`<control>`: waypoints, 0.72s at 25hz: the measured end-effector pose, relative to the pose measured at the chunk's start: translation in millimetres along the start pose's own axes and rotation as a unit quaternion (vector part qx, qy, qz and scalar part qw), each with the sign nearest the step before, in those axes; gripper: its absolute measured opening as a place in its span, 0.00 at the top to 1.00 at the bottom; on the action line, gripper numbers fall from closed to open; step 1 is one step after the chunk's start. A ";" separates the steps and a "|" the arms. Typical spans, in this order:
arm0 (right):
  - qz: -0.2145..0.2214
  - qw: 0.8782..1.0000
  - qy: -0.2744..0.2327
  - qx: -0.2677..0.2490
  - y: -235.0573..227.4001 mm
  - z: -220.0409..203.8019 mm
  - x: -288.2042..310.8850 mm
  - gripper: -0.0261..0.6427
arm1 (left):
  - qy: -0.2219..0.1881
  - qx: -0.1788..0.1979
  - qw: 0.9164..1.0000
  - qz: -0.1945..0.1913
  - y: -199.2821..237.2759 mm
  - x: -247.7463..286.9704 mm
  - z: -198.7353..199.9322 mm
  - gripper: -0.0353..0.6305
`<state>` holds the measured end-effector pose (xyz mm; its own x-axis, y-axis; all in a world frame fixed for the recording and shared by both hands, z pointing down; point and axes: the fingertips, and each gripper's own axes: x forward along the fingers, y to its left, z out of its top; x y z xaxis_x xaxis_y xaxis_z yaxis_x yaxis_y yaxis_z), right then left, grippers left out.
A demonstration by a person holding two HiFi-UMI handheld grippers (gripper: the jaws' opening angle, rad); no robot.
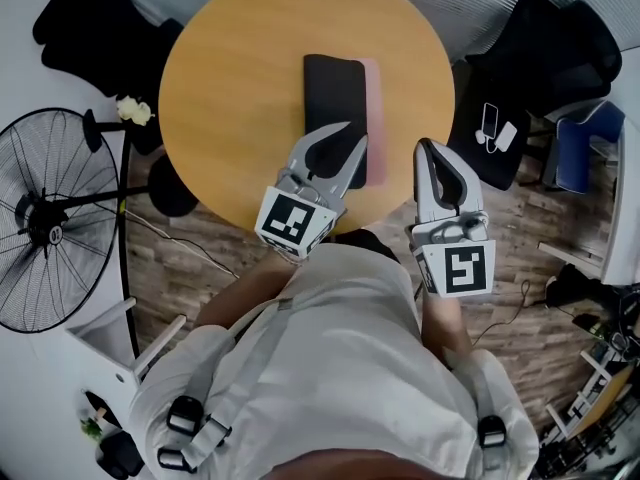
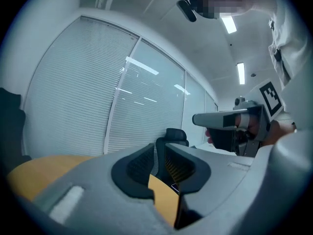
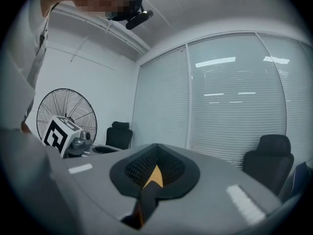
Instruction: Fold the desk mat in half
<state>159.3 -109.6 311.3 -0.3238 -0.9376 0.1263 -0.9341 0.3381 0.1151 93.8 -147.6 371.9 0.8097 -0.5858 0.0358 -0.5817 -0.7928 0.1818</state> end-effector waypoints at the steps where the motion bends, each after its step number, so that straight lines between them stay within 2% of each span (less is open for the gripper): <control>1: 0.002 1.000 0.000 -0.002 1.0 1.1 -0.2 0.95 | -0.006 0.000 1.000 0.002 0.0 -3.3 6.6 0.84; 9: 0.026 1.000 -0.001 -0.010 16.2 13.4 0.2 0.95 | -0.041 0.027 0.999 0.022 2.4 -32.8 55.2 0.84; 18: 0.042 0.999 -0.004 -0.016 24.9 25.7 2.9 0.95 | -0.050 0.045 0.997 0.049 12.9 -61.8 79.3 0.84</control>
<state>131.2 -105.9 289.1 -0.4025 -0.9061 0.1301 -0.8979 0.4184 0.1366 30.0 -134.9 294.1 0.7401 -0.6707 -0.0496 -0.6651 -0.7408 0.0938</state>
